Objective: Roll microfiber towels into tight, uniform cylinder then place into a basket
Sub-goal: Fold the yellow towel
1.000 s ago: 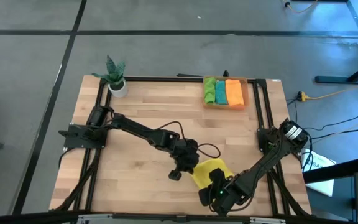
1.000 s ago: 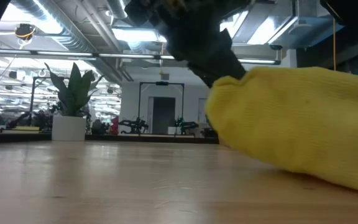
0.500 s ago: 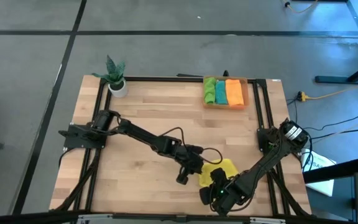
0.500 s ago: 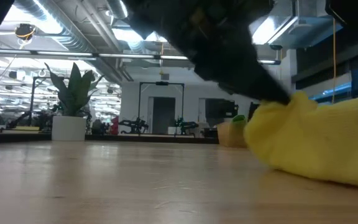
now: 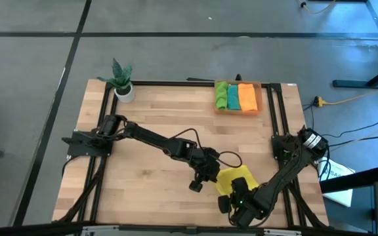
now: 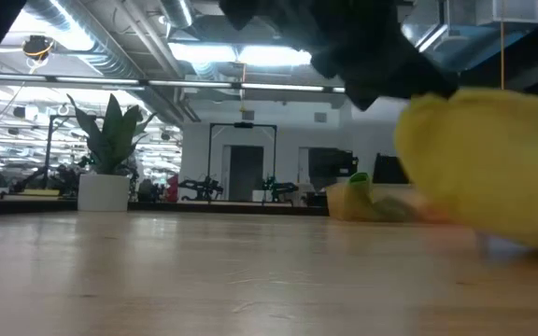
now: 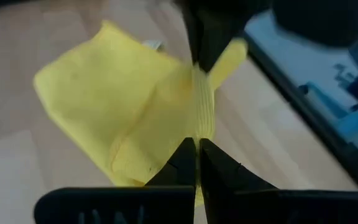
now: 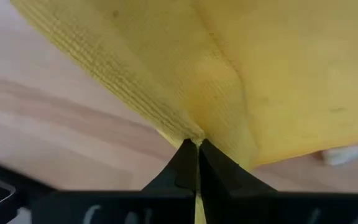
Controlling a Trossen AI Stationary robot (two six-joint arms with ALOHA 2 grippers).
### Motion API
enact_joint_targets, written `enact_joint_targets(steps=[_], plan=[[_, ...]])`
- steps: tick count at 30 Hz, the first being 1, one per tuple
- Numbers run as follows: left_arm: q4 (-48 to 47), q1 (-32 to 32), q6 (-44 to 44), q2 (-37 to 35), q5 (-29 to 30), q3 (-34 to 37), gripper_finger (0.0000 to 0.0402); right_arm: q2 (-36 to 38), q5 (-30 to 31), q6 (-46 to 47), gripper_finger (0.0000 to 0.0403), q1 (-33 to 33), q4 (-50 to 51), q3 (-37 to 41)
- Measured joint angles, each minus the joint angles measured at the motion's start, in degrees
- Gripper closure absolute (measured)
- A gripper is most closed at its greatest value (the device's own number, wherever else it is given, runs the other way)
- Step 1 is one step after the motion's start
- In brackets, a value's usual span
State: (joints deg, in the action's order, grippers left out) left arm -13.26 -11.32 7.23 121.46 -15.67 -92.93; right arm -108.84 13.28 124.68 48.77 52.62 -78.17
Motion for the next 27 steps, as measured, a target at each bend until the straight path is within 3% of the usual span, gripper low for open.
enact_joint_targets(steps=[21,27], plan=[[0.4,0.6,0.8,1.0,1.0,-0.8,0.0401,0.1,-0.6,-2.4,0.0394,-0.5,-13.5,12.4],[-2.2,2.6,2.5,0.8,-7.6,-0.8,0.0401,-0.1,-0.2,-3.3,0.0393,-0.5,-13.6,12.2]])
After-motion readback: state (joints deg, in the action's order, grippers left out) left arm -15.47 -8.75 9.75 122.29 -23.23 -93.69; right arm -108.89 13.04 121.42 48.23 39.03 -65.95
